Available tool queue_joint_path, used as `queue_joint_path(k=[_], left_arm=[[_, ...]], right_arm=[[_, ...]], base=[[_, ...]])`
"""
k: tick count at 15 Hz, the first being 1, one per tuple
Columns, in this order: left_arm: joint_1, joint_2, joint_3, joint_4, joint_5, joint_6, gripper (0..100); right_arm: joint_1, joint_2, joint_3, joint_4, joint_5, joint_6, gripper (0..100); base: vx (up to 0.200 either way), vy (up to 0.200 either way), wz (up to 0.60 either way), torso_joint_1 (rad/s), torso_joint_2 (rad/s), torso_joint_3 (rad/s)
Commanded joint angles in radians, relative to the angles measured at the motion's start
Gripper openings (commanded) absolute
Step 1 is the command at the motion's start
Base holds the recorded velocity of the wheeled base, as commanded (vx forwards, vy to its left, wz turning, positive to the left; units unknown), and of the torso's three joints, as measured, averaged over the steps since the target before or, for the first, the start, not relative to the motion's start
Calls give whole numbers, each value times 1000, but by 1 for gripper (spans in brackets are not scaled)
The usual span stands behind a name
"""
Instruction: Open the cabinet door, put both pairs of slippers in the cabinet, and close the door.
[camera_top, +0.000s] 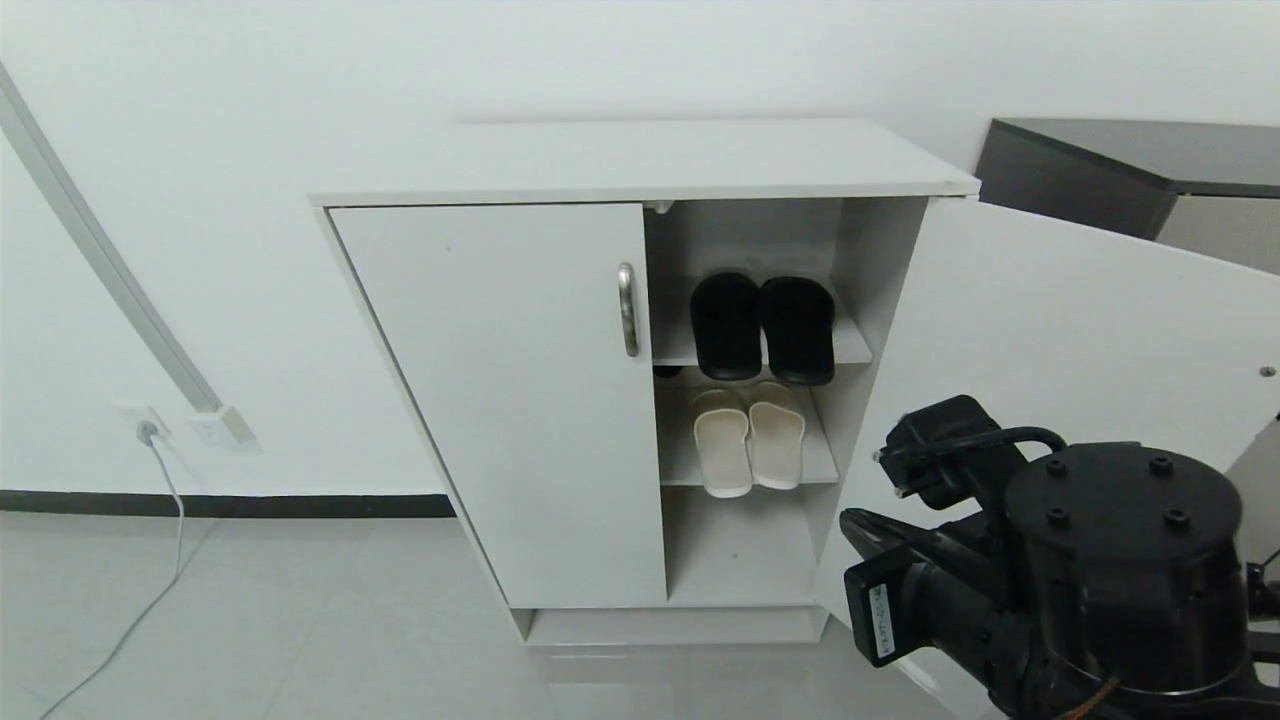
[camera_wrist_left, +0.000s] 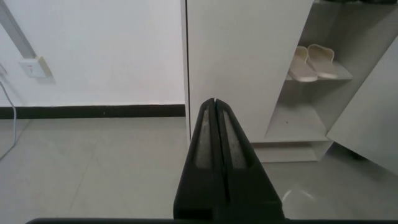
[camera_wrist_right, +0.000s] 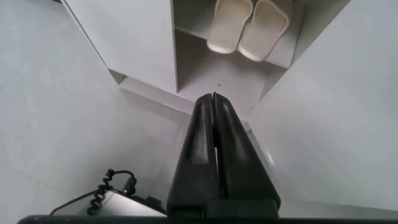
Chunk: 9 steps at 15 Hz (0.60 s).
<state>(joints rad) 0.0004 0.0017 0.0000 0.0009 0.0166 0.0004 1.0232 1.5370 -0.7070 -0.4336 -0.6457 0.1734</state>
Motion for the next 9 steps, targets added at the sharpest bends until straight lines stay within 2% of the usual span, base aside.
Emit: queue_joint_path(k=[1, 9], left_arm=[[0, 1, 0, 1, 0, 0, 0], [0, 1, 0, 1, 0, 0, 0]], right_arm=[[2, 3, 0, 0, 0, 0, 0], [2, 5, 1, 0, 0, 1, 0]], base=[[0, 0, 0, 119, -466, -354], [0, 0, 0, 152, -475, -321]])
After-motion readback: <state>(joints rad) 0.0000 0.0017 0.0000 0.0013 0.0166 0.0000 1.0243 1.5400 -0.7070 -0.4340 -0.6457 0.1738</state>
